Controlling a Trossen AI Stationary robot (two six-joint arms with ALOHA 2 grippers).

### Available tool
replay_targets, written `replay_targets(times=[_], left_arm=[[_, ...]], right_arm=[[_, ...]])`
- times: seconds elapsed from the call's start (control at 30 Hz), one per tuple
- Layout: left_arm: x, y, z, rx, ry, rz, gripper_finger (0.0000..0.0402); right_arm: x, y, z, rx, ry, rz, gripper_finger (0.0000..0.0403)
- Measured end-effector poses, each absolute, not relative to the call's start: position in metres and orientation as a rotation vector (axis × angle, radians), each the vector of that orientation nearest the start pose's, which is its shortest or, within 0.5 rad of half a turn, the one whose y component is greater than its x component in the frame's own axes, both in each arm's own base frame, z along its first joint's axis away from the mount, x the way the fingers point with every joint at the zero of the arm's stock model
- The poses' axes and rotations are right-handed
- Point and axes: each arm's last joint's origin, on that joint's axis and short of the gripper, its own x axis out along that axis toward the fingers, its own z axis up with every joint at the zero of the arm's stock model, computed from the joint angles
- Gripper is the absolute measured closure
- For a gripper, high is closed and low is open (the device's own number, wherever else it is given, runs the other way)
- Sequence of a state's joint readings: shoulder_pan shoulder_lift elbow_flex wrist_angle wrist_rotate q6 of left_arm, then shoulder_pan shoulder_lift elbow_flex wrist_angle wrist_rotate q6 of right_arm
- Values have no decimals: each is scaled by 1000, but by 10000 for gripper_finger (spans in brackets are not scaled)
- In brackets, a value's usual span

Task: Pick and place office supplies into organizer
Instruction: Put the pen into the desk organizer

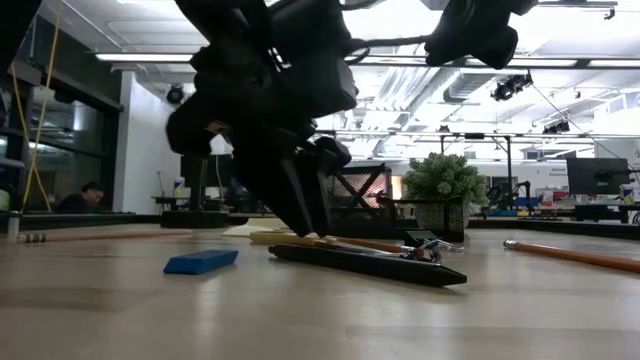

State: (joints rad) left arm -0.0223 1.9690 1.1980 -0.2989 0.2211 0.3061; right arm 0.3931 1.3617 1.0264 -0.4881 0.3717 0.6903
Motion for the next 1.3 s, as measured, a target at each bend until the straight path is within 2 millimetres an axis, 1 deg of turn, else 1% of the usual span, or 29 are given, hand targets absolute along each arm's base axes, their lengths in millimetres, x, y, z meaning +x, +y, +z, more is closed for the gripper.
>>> replay_targets(times=[0.13, 0.27, 0.33, 0.63, 0.93, 1.07, 1.3], left_arm=[[386, -9, 135, 140, 1015, -394, 283], [386, -10, 136, 110, 991, -476, 290], [385, -10, 136, 106, 987, -500, 289], [385, -10, 131, 119, 1005, -504, 279], [386, -16, 120, 130, 1029, -526, 279], [386, -20, 120, 139, 1028, -531, 278], [386, -21, 120, 121, 1028, -549, 277]], right_arm=[[263, 98, 268, 349, 727, -240, 320], [263, 98, 268, 349, 727, -240, 320], [263, 98, 268, 349, 727, -240, 320], [263, 98, 268, 346, 727, -238, 320], [263, 98, 268, 347, 726, -239, 320], [263, 98, 268, 347, 726, -239, 320], [263, 98, 268, 346, 725, -241, 320]])
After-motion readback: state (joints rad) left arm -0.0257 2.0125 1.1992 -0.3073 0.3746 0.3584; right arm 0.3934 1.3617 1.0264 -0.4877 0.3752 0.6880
